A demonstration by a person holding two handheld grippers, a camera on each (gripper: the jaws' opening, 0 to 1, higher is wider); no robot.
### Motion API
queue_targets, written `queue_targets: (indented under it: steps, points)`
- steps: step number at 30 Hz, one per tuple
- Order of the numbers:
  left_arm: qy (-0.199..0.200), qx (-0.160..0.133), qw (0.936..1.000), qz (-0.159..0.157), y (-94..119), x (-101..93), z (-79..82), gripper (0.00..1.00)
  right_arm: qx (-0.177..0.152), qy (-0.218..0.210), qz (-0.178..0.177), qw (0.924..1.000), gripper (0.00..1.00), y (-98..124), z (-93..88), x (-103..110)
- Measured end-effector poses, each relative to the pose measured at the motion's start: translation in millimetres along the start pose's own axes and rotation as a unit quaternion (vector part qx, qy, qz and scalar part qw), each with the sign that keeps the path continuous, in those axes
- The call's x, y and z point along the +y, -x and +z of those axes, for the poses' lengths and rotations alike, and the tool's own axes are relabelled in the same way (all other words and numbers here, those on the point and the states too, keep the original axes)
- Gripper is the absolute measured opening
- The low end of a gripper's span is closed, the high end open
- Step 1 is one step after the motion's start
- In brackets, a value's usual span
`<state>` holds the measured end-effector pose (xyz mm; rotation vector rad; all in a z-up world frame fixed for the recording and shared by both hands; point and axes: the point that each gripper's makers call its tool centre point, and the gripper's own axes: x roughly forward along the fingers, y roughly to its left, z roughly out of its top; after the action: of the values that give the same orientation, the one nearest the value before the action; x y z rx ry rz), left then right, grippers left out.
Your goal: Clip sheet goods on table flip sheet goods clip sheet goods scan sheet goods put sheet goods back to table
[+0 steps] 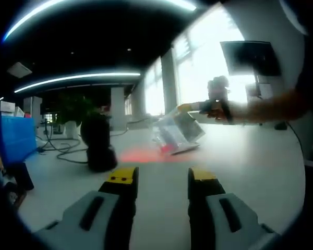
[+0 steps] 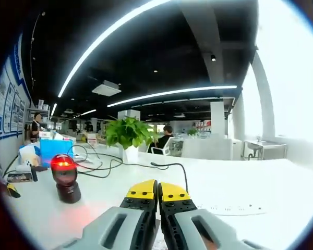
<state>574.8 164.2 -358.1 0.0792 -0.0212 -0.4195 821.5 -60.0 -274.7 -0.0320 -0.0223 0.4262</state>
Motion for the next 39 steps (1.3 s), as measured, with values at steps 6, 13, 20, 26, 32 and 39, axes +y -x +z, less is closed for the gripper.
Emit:
queue_targets:
  steps: [6,13,20,26,32,39]
  points:
    - [0.001,0.002,1.0000,0.001,0,0.2,-0.5,0.30,0.015,-0.008,-0.012,0.9998,0.00,-9,-13.7,-17]
    - [0.001,0.005,1.0000,0.002,-1,0.5,-1.6,0.30,0.040,-0.022,-0.012,0.9989,0.00,-16,-38.0,-28]
    - [-0.001,0.009,1.0000,0.003,-2,0.8,-3.5,0.30,0.051,-0.048,0.004,0.9975,0.00,-24,-49.8,-33]
    - [-0.003,0.014,0.9999,0.005,-3,1.0,-5.3,0.30,0.079,-0.061,0.034,0.9944,0.00,-31,-65.7,-32]
    - [-0.005,0.017,0.9998,0.008,-3,2.3,-6.9,0.30,0.093,-0.041,0.031,0.9944,0.00,-36,-81.4,-38]
    - [-0.003,0.019,0.9998,0.009,-3,4.3,-8.6,0.30,0.111,-0.037,0.033,0.9926,0.00,-40,-99.3,-41]
